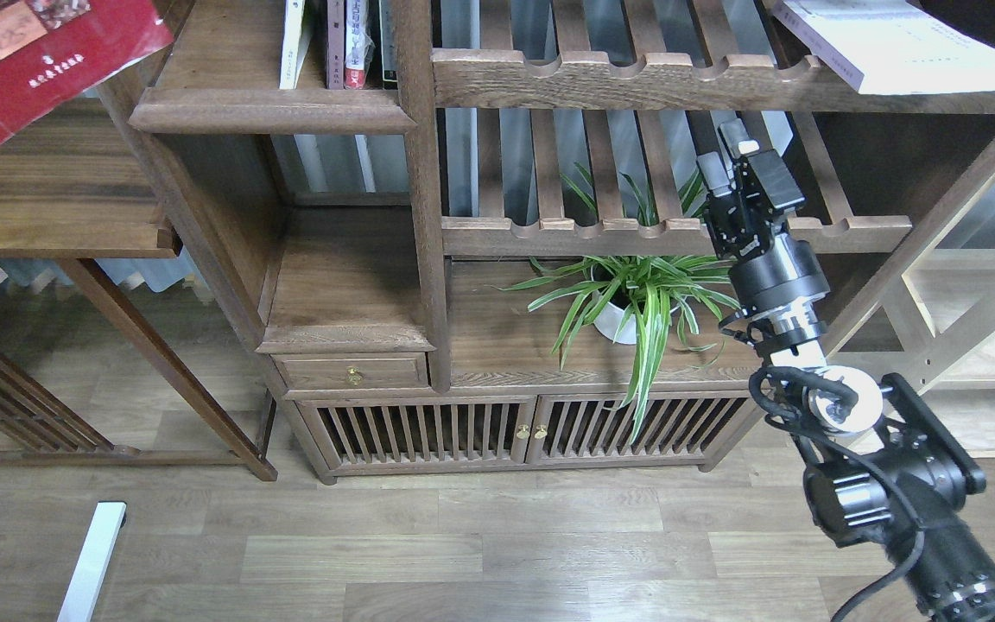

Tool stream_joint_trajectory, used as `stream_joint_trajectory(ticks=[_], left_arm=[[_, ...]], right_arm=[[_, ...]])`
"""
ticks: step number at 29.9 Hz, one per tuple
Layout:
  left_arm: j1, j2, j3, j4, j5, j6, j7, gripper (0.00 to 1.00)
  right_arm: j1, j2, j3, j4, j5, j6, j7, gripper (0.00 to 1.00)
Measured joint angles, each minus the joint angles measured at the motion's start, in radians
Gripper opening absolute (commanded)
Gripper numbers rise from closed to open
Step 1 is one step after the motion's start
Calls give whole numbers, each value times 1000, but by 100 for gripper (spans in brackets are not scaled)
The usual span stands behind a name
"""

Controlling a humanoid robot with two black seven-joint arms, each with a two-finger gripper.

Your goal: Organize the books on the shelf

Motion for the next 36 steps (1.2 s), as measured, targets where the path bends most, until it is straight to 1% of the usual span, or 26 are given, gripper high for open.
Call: stream_joint_trajectory(ticks=[5,10,13,20,27,30,32,36], left_arm=[[4,-13,-5,6,58,0,23,0],[-6,-46,16,6,137,0,27,0],[-27,-71,38,10,180,29,27,0],[-145,-121,110,23,296,195,27,0],[-268,-124,228,71,359,314,27,0],[-323,-131,291,83,390,392,27,0],[-350,-144,335,89,406,445,27,0],[-384,-176,392,101,469,511,27,0]], right_arm=[[0,-11,1,0,0,0,-1,67],[7,-21,1,1,1,0,-1,67],[9,-24,1,1,2,0,-1,66],[11,-25,0,1,2,0,-2,66],[13,-24,-1,1,3,0,-3,66],[13,-24,-1,1,3,0,-3,66],[13,-24,1,1,4,0,-3,66],[12,-26,17,-2,5,0,-4,66]])
